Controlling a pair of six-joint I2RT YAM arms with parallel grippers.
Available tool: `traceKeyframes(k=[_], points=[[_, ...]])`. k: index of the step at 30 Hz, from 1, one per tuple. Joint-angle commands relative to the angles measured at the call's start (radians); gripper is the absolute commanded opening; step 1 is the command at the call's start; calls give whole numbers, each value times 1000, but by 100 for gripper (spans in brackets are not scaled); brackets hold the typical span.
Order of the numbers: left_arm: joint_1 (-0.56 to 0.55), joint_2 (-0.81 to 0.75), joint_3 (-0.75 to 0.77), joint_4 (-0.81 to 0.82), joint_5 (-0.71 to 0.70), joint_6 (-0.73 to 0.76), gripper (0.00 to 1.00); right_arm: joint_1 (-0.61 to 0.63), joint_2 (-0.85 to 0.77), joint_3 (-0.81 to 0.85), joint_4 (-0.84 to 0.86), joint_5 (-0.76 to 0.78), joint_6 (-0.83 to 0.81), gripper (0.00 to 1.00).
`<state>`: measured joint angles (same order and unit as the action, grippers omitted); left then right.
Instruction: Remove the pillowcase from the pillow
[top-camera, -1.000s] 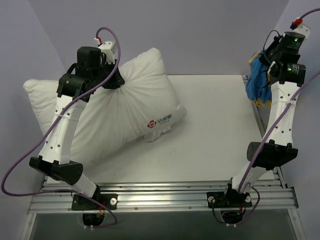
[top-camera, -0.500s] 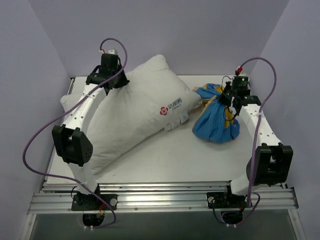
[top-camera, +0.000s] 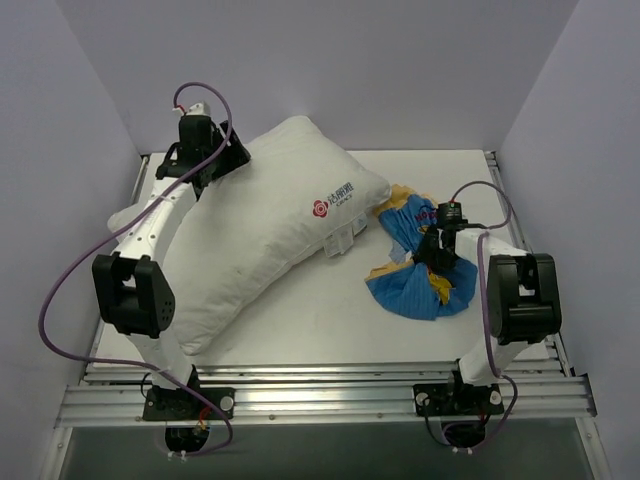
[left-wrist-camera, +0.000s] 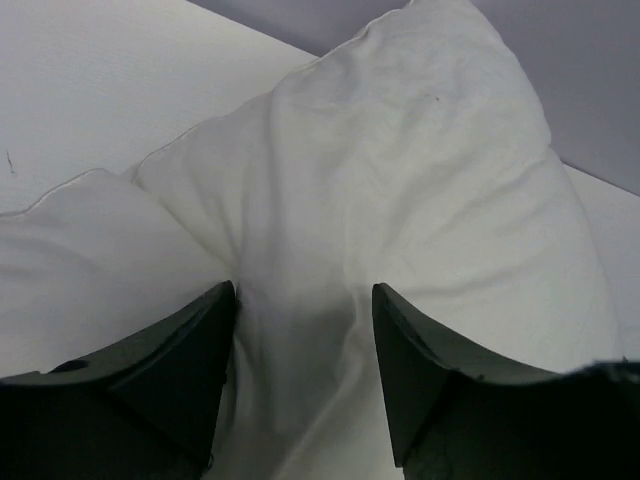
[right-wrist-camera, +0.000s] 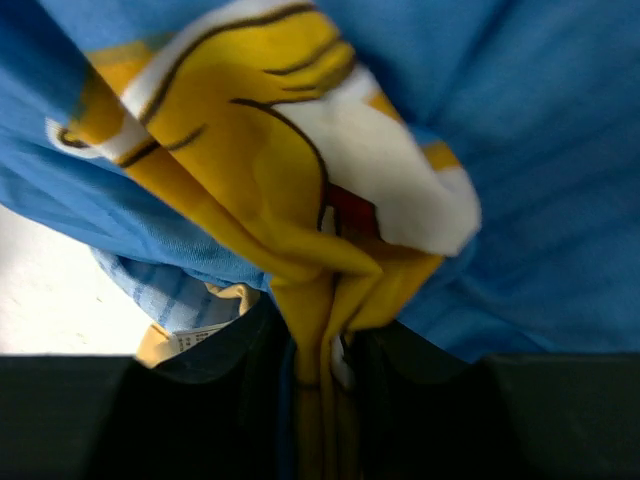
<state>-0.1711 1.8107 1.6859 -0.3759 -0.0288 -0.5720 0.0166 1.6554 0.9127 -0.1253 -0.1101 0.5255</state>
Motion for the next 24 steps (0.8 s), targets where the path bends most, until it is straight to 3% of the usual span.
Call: traceKeyframes(k=[1,2,4,5,11,17,24], points=[[-1,-116,88,-58,41,60,79,46,15,72,-72,-20,-41,34],[2,-125,116,-89,43,84,84,57,1,90,-89,-20,-62,48],[8,-155,173,-187,38,107,91,65,-28,156,-148,-17,-82,61],[12,-166,228,-214,38,130,97,65,-48,184,-171,-7,-93,73],[18,-249,429,-418,-23,225,94,68,-199,503,-364,93,-209,100],[19,-313,693,-564,-129,323,94,66,-288,815,-474,338,-301,100],[19,-375,923,-675,-321,434,94,91,-472,945,-410,576,-421,100]])
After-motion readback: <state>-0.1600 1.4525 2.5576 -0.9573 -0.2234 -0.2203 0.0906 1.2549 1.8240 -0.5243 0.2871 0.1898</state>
